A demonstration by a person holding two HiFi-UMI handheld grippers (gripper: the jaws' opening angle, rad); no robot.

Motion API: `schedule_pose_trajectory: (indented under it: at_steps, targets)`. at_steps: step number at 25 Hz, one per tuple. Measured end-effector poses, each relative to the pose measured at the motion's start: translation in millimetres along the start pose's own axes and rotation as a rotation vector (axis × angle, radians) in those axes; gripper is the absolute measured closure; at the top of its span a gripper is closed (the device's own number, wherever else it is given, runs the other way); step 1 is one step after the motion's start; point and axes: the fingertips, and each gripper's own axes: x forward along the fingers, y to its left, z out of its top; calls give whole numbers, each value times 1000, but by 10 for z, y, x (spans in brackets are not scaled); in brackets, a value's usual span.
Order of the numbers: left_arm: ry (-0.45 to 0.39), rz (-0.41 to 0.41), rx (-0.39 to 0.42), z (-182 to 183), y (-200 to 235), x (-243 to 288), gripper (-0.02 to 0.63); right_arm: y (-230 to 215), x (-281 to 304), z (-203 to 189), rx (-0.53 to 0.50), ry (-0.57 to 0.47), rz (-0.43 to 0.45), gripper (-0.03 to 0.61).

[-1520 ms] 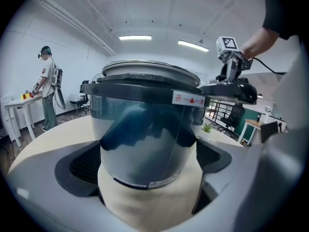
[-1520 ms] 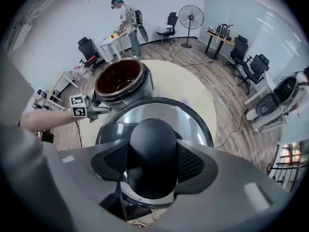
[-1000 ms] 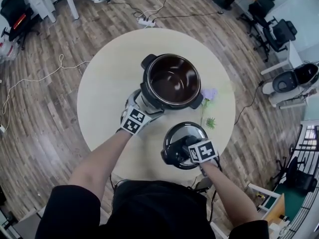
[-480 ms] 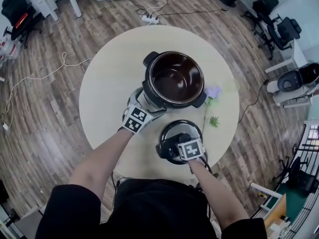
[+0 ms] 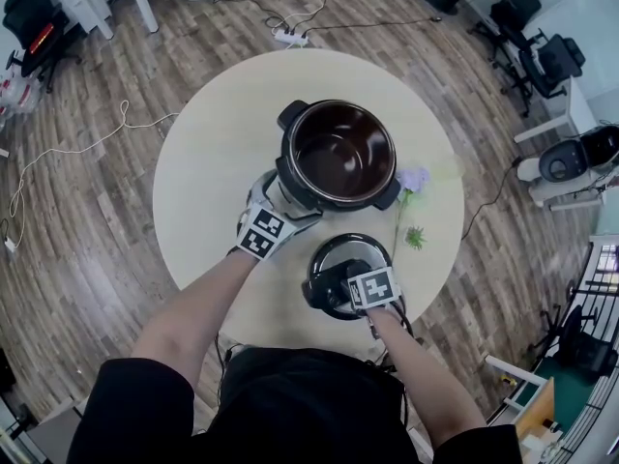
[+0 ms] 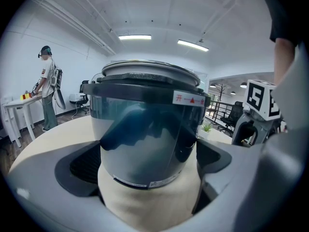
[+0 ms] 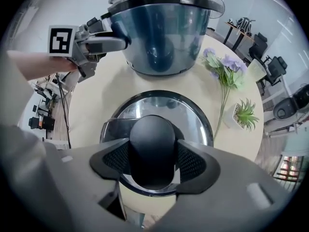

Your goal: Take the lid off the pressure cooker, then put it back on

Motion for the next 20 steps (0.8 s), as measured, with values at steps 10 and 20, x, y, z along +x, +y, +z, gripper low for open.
schedule_pose_trajectory:
  at_steps: [10, 20]
  targets:
    - [-6, 0, 0, 15, -9, -1, 23, 41, 14, -219, 57, 141, -16, 270]
    - [-5, -1, 1, 20, -4, -2, 22, -7, -114, 80, -16, 7, 29, 294]
